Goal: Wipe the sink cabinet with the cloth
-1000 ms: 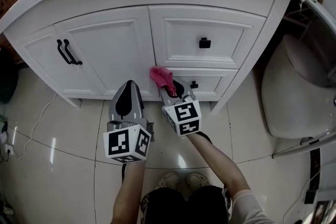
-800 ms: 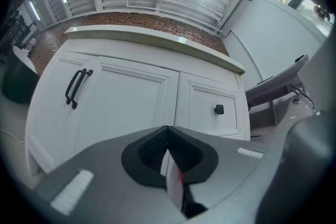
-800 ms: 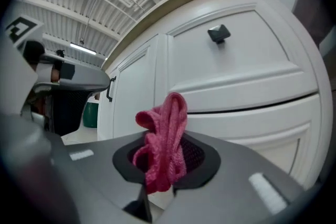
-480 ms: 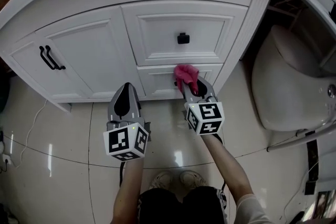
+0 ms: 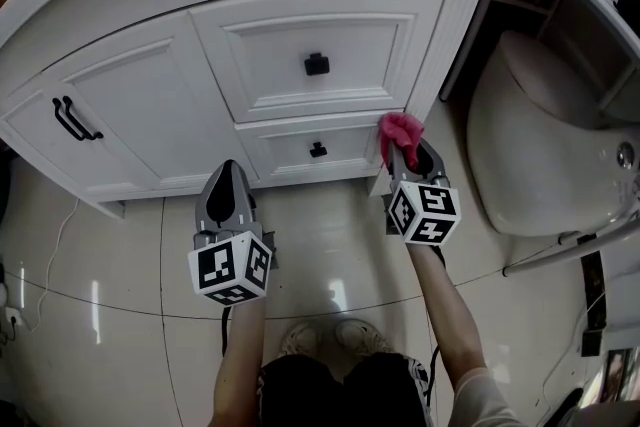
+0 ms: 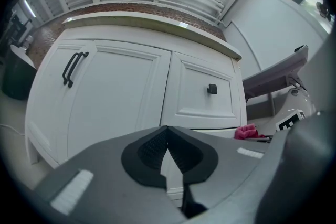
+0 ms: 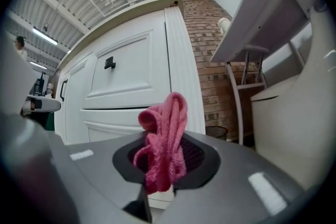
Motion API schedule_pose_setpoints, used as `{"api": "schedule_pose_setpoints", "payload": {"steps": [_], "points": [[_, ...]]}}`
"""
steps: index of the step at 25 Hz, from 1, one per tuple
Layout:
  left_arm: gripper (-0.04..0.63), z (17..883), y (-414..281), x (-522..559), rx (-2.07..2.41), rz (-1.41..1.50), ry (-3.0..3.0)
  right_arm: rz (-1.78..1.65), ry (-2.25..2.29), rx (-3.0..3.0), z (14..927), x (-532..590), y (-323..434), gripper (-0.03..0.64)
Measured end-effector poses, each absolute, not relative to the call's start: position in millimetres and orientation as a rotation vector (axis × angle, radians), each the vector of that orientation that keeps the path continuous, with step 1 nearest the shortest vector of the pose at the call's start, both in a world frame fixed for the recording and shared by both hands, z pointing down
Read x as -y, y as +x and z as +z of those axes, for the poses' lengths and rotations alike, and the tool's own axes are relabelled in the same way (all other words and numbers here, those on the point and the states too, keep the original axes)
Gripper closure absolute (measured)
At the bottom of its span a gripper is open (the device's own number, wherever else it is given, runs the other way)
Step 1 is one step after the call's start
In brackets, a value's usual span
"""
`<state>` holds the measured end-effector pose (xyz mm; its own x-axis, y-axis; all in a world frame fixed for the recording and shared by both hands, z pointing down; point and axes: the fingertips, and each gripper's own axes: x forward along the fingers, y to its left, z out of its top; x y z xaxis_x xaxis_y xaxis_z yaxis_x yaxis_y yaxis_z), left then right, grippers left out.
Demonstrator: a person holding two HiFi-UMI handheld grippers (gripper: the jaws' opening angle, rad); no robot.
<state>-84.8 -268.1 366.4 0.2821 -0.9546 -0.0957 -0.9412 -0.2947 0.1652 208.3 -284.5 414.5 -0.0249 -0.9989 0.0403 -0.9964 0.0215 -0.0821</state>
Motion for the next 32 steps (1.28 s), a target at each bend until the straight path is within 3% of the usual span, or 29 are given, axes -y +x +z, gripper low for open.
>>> {"api": "schedule_pose_setpoints", "payload": {"steps": [5, 13, 20, 24, 32], "points": [[0.583, 371, -83, 266, 1.818, -0.256, 2.448, -0.225, -2.136, -2.188, 416, 276, 199, 0.546], [0.583, 408, -139, 261, 1.926, -0.289, 2.235, -0.306, -1.683, -2.56, 444, 282, 20, 0.546], [0.583, 427, -165, 261, 1.926, -0.345, 2.147, -0.2, -1.575, -2.74, 467, 312, -54, 0.546], [0.583, 427, -162, 265, 1.918, -0.348, 2.173, -0.107, -1.638, -2.719, 470, 316, -37, 0.546], [0.583, 433, -142, 264, 1.88, -0.295, 2.22, -0.15, -1.869, -2.491, 487, 289, 76, 0.551]]}}
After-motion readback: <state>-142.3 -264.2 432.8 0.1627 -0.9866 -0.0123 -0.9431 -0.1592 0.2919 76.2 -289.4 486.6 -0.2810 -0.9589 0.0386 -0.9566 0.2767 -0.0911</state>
